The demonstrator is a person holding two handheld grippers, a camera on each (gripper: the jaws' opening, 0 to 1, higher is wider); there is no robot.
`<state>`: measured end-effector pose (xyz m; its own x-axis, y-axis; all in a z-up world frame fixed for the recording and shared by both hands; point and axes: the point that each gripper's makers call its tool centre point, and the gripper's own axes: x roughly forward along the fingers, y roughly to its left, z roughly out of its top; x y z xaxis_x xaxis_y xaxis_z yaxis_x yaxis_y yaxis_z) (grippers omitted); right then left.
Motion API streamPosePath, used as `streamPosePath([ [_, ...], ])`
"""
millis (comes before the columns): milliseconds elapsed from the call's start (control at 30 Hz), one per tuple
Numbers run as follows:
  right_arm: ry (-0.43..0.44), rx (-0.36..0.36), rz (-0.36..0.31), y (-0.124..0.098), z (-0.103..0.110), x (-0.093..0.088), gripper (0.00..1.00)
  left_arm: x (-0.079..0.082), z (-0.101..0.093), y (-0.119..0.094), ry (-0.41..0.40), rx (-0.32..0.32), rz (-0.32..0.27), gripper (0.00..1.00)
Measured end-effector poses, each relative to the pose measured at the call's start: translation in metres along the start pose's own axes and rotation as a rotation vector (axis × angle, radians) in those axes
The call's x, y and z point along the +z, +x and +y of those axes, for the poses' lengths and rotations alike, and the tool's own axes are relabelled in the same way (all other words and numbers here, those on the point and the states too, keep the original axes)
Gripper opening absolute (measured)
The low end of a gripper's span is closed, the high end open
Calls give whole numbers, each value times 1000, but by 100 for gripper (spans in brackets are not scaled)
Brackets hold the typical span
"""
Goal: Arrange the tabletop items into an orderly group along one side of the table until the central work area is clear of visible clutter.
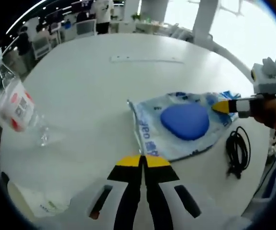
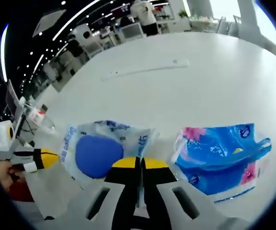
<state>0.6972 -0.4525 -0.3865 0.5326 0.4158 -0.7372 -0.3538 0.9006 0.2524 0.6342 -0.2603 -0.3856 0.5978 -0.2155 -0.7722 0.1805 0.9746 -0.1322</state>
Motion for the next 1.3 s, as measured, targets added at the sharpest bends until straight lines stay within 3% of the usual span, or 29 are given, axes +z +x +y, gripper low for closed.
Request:
streamPosePath([
  [167,-96,39,9,2,2,0,11,3,5,-1,11,32,-6,1],
  [300,-213,12,-20,-2,3,7,19,2,13,-3,24,79,-6,22],
  [433,-247,22,-40,-6,10,12,30,2,14,-6,32,81,-10,29],
  [500,-268,42,-60,-8,17,16,34,8,13,-8,80,76,-39,33],
  [567,-273,67,-78,-10,23,19,39,15,14,-10,148,86,-63,39],
  [667,-222,131,-98,-14,35,21,44,25,12,-15,174,81,-102,48],
  [867,-215,194,-145,-29,55,27,58,27,7,-31,152,57,-110,55],
  [1100,-257,193,-197,-56,71,31,82,35,6,-53,166,48,-161,66],
  [1300,-330,176,-216,-76,77,30,94,35,11,-71,175,57,-181,76],
])
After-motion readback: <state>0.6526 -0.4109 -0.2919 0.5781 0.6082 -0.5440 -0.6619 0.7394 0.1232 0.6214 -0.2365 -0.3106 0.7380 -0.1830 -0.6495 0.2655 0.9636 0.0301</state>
